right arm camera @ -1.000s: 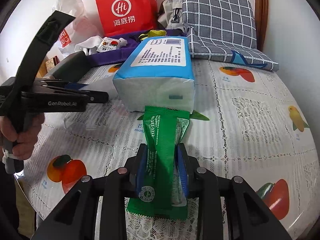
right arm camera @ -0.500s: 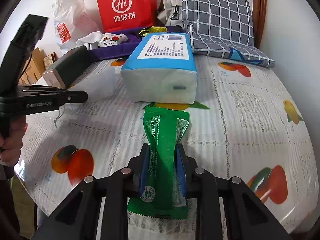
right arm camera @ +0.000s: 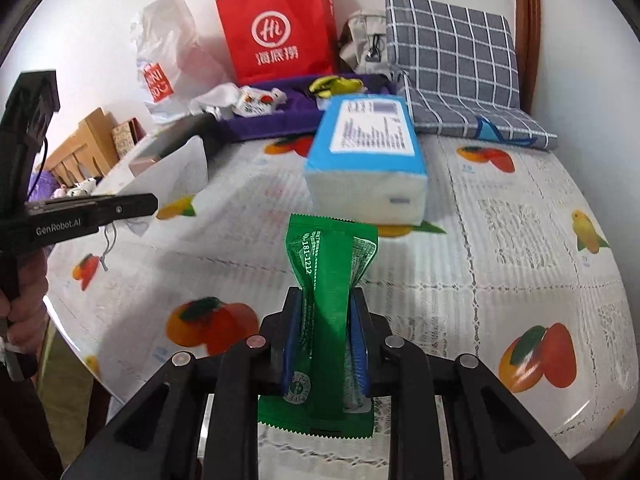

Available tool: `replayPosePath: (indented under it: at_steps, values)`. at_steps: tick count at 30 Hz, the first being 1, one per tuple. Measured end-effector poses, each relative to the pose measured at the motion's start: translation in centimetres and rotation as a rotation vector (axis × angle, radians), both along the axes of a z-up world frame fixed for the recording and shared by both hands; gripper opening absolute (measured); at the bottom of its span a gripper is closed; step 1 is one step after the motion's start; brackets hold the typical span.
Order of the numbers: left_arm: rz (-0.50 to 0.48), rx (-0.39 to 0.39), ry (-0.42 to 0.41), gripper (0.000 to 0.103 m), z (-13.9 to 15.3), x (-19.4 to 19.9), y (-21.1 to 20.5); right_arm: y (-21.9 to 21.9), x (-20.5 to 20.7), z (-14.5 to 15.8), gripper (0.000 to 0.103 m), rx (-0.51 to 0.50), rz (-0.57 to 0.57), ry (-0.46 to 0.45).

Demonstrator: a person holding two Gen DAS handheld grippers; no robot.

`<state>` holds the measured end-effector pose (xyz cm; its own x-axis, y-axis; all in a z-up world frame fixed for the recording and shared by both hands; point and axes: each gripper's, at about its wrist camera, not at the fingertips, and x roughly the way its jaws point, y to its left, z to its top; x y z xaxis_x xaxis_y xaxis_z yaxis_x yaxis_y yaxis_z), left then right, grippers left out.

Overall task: Organize soft objects
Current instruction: 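Carry the green packet in the right gripper and mesh bag in the left over the towel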

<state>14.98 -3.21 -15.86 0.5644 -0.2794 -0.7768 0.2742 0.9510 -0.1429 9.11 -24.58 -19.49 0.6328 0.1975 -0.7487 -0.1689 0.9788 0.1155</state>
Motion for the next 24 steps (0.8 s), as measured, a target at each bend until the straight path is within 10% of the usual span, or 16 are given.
replayPosePath:
  at_steps: [24]
  values:
    - [0.203,-0.044,-0.042,0.005,3.9,-1.1,7.5,0.7,1.7,6.9,0.023,-0.013,-0.020,-0.093]
